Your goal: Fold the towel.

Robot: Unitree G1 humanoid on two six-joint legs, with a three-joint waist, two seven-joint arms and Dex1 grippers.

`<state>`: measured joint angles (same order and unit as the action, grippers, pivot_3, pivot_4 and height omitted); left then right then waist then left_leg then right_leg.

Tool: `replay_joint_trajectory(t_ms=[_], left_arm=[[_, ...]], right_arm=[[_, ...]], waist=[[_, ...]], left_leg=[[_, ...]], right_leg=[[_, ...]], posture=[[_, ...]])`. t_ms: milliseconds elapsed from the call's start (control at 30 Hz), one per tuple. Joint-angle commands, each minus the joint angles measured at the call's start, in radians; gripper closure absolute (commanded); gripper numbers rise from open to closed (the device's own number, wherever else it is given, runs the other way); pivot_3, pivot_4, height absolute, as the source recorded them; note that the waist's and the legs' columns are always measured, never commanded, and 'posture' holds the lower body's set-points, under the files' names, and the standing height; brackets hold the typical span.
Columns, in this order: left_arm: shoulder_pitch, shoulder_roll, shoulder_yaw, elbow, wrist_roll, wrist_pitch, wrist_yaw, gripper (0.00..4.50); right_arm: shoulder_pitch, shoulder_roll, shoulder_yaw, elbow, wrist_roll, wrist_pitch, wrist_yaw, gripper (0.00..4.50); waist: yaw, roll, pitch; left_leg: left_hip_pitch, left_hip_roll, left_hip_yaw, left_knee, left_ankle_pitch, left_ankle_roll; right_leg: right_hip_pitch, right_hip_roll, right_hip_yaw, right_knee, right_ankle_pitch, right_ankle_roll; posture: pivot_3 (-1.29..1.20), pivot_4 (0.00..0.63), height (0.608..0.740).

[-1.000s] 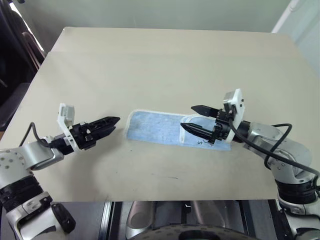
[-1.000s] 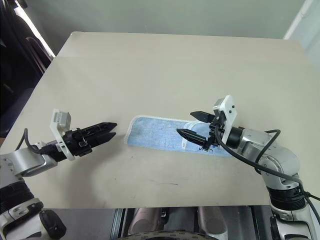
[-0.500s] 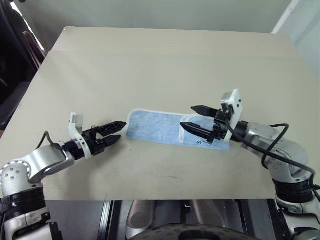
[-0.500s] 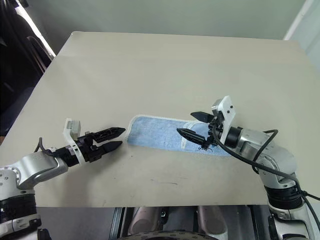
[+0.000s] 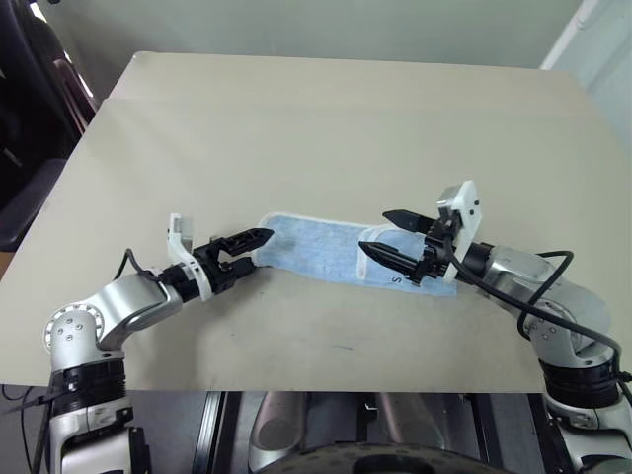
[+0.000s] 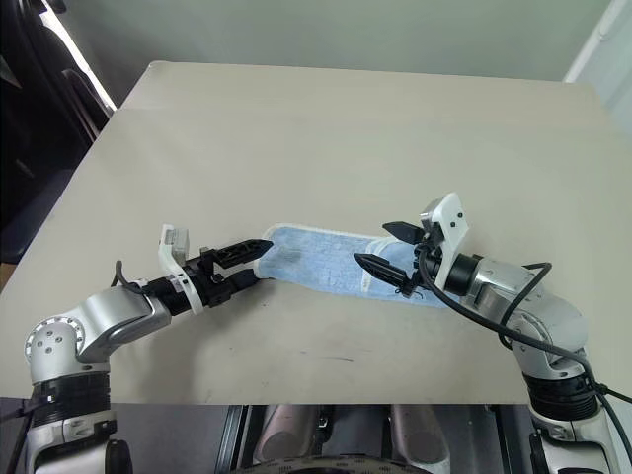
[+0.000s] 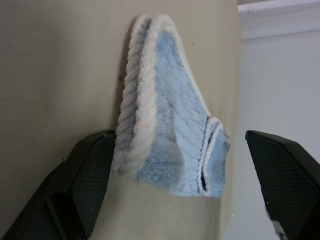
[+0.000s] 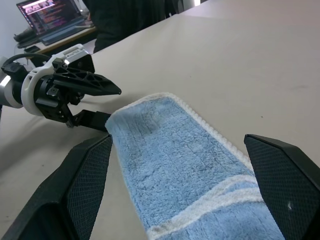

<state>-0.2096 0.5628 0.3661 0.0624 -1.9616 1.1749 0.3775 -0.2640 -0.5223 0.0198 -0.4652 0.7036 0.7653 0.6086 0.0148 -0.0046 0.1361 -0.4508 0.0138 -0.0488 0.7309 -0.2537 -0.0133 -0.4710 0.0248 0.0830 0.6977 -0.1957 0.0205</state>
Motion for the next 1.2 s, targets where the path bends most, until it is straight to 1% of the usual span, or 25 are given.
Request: replay_joint_trajectory(t_ms=[33, 167, 200, 233, 300, 333, 467, 567, 633, 700, 767, 800, 900, 1033, 1133, 1200], left_arm=[[-0.006, 0.0, -0.003, -0.027, -0.011, -0.016, 0.004, 1.27], [-0.002, 0.005, 0.005, -0.024, -0.011, -0.023, -0.001, 2.66], [0.0, 0.009, 0.007, -0.024, -0.011, -0.025, -0.003, 3.1], [0.003, 0.012, 0.008, -0.024, -0.011, -0.027, -0.003, 3.41], [0.007, 0.02, 0.011, -0.024, -0.011, -0.027, -0.011, 4.23], [0.007, 0.023, 0.011, -0.023, -0.011, -0.027, -0.013, 4.45], [-0.008, 0.054, 0.013, -0.011, -0.011, -0.023, -0.037, 4.45], [-0.027, 0.1, -0.004, 0.003, -0.011, -0.006, -0.074, 4.45], [-0.064, 0.148, -0.015, 0.009, -0.011, 0.035, -0.145, 4.45], [-0.086, 0.179, -0.028, 0.016, -0.011, 0.048, -0.18, 4.45], [-0.142, 0.221, -0.057, 0.033, -0.011, 0.075, -0.238, 4.45], [-0.172, 0.24, -0.074, 0.04, -0.003, 0.093, -0.268, 4.45], [-0.264, 0.275, -0.144, 0.046, 0.101, 0.151, -0.37, 4.45], [-0.386, 0.276, -0.225, 0.058, 0.202, 0.223, -0.506, 4.45], [-0.463, 0.267, -0.286, 0.063, 0.32, 0.266, -0.63, 4.45], [-0.53, 0.223, -0.331, 0.098, 0.395, 0.275, -0.707, 4.45]], right_arm=[[-0.005, 0.003, -0.011, -0.036, 0.0, -0.013, -0.004, 0.0], [-0.004, -0.001, -0.014, -0.032, -0.003, -0.015, 0.001, 0.0], [-0.004, -0.003, -0.014, -0.031, -0.005, -0.016, 0.002, 0.0], [-0.004, -0.005, -0.015, -0.03, -0.007, -0.017, 0.003, 0.0], [-0.003, -0.007, -0.016, -0.028, -0.01, -0.018, 0.005, 0.0], [-0.004, -0.008, -0.016, -0.026, -0.01, -0.018, 0.007, 0.0], [-0.007, -0.005, -0.013, -0.025, -0.014, -0.017, 0.009, 0.0], [-0.008, -0.001, -0.019, -0.03, -0.008, -0.013, 0.009, 0.0], [-0.005, -0.004, -0.025, -0.034, -0.003, -0.01, 0.009, 0.0], [-0.002, -0.006, -0.028, -0.037, 0.0, -0.009, 0.01, 0.0], [0.008, -0.011, -0.034, -0.047, 0.004, -0.006, 0.01, 0.0], [0.012, -0.013, -0.037, -0.052, 0.006, -0.005, 0.01, 0.0], [0.022, -0.015, -0.046, -0.061, 0.005, -0.003, 0.002, 0.0], [0.042, -0.021, -0.08, -0.081, 0.017, 0.005, -0.018, 0.0], [0.05, -0.015, -0.143, -0.088, 0.063, 0.022, -0.043, 0.0], [0.077, -0.045, -0.217, -0.107, 0.099, 0.036, -0.046, 0.0]], waist=[[-0.002, -0.001, 0.0], [-0.002, -0.001, 0.001], [-0.002, -0.001, 0.001], [-0.002, -0.001, 0.001], [-0.003, -0.001, 0.001], [-0.003, -0.001, 0.001], [-0.006, -0.002, 0.001], [-0.007, -0.002, 0.001], [-0.007, -0.002, 0.002], [-0.006, -0.003, 0.002], [-0.006, -0.003, 0.002], [-0.006, -0.004, 0.002], [-0.007, -0.004, 0.002], [-0.006, -0.004, 0.002], [-0.006, -0.004, 0.003], [-0.004, -0.004, 0.003]], left_leg=[[0.0, 0.0, 0.0, 0.0, 0.0, 0.0], [0.0, 0.003, 0.0, 0.0, 0.0, 0.0], [0.0, 0.004, -0.001, 0.0, 0.0, 0.0], [0.0, 0.004, 0.0, 0.0, 0.0, -0.001], [0.0, 0.005, 0.0, 0.0, 0.0, -0.001], [0.0, 0.005, 0.0, 0.0, -0.001, -0.001], [0.0, 0.005, 0.0, 0.0, -0.001, 0.0], [0.0, 0.007, 0.0, 0.0, -0.001, -0.001], [0.0, 0.007, -0.001, 0.0, -0.001, -0.001], [-0.001, 0.008, -0.001, 0.0, -0.001, -0.001], [-0.002, 0.008, -0.001, 0.0, -0.001, -0.002], [-0.002, 0.008, -0.001, 0.0, -0.001, -0.002], [-0.003, 0.008, -0.001, 0.0, -0.002, -0.003], [-0.003, 0.008, -0.001, 0.0, -0.002, -0.003], [-0.004, 0.008, -0.001, 0.001, -0.002, -0.005], [-0.004, 0.008, -0.001, 0.001, 0.001, -0.012]], right_leg=[[0.0, 0.001, 0.0, 0.0, 0.0, 0.0], [-0.002, 0.004, 0.0, 0.0, -0.001, -0.001], [-0.002, 0.004, 0.0, 0.0, -0.001, -0.001], [-0.002, 0.005, 0.0, 0.0, -0.001, -0.001], [-0.002, 0.005, 0.0, 0.0, -0.001, -0.002], [-0.002, 0.005, 0.0, 0.0, -0.001, -0.002], [-0.002, 0.006, 0.0, 0.0, -0.001, -0.002], [-0.003, 0.006, 0.0, 0.0, -0.001, -0.003], [-0.003, 0.007, 0.0, 0.0, 0.0, -0.003], [-0.004, 0.007, -0.001, 0.0, 0.0, -0.004], [-0.004, 0.007, -0.001, 0.0, 0.004, -0.011], [-0.004, 0.007, -0.001, 0.0, 0.005, -0.012], [-0.005, 0.007, -0.001, 0.0, 0.005, -0.013], [-0.006, 0.007, -0.001, 0.0, 0.004, -0.014], [-0.006, 0.007, 0.0, 0.0, 0.003, -0.014], [-0.006, 0.007, 0.0, 0.0, 0.002, -0.014]], posture=[[0.0, 0.15, 0.697], [0.0, 0.15, 0.697], [0.0, 0.15, 0.697], [0.0, 0.15, 0.697], [0.0, 0.15, 0.697], [0.0, 0.15, 0.697], [0.0, 0.15, 0.697], [0.0, 0.15, 0.697], [0.0, 0.15, 0.697], [0.0, 0.15, 0.697], [0.0, 0.15, 0.697], [0.0, 0.15, 0.697], [0.0, 0.15, 0.697], [0.0, 0.15, 0.697], [0.0, 0.15, 0.697], [0.0, 0.15, 0.697]])
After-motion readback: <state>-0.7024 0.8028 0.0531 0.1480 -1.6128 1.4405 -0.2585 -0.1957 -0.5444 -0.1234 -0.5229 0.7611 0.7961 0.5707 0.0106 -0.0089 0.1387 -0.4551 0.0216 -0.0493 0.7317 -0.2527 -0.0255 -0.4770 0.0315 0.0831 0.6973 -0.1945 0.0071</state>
